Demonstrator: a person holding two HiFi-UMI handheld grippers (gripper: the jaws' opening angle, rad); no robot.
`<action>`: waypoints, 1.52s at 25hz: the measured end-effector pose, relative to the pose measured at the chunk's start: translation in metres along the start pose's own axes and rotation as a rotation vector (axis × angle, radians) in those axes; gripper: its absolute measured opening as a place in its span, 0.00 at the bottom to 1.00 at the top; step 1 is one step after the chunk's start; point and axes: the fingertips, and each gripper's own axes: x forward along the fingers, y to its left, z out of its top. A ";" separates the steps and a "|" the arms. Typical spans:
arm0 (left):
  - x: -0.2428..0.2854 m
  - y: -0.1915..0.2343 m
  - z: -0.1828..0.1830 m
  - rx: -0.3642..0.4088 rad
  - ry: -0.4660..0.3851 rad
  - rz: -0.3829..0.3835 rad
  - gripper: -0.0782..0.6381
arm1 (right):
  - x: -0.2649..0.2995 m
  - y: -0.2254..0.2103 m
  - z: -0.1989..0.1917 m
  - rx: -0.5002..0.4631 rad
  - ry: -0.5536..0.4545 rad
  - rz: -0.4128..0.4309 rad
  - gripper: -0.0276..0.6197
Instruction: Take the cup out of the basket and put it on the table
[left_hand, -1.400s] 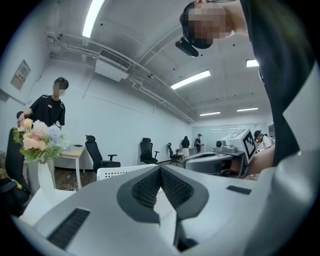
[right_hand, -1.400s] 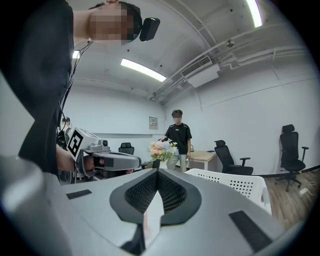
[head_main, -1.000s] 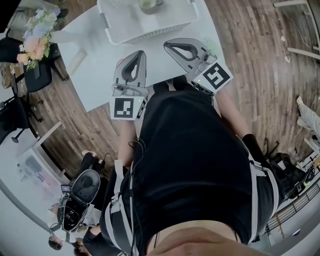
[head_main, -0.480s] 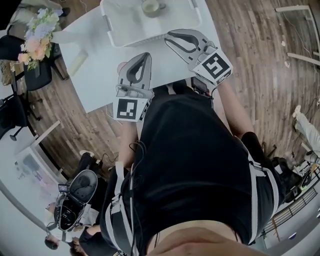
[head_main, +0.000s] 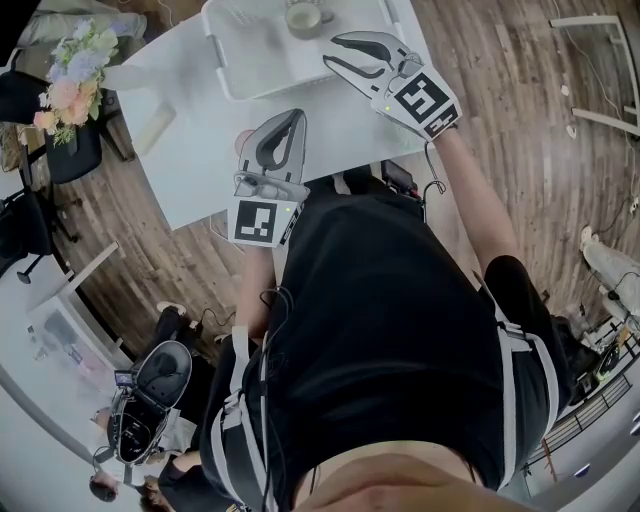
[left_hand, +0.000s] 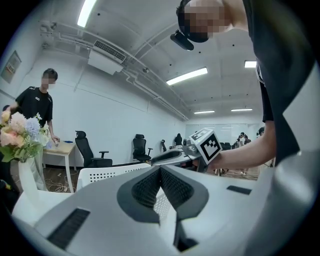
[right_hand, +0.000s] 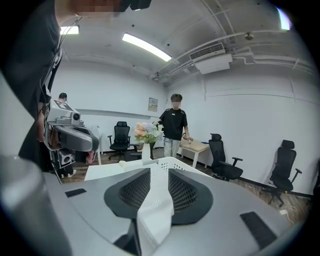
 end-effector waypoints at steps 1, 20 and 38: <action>0.000 0.001 -0.001 -0.002 0.007 0.002 0.14 | 0.004 -0.005 -0.001 -0.007 0.008 -0.001 0.21; -0.017 0.025 -0.013 -0.083 -0.008 0.046 0.14 | 0.099 -0.046 -0.052 -0.153 0.255 0.152 0.21; -0.029 0.045 -0.024 -0.094 0.029 0.089 0.14 | 0.170 -0.045 -0.148 -0.222 0.530 0.286 0.21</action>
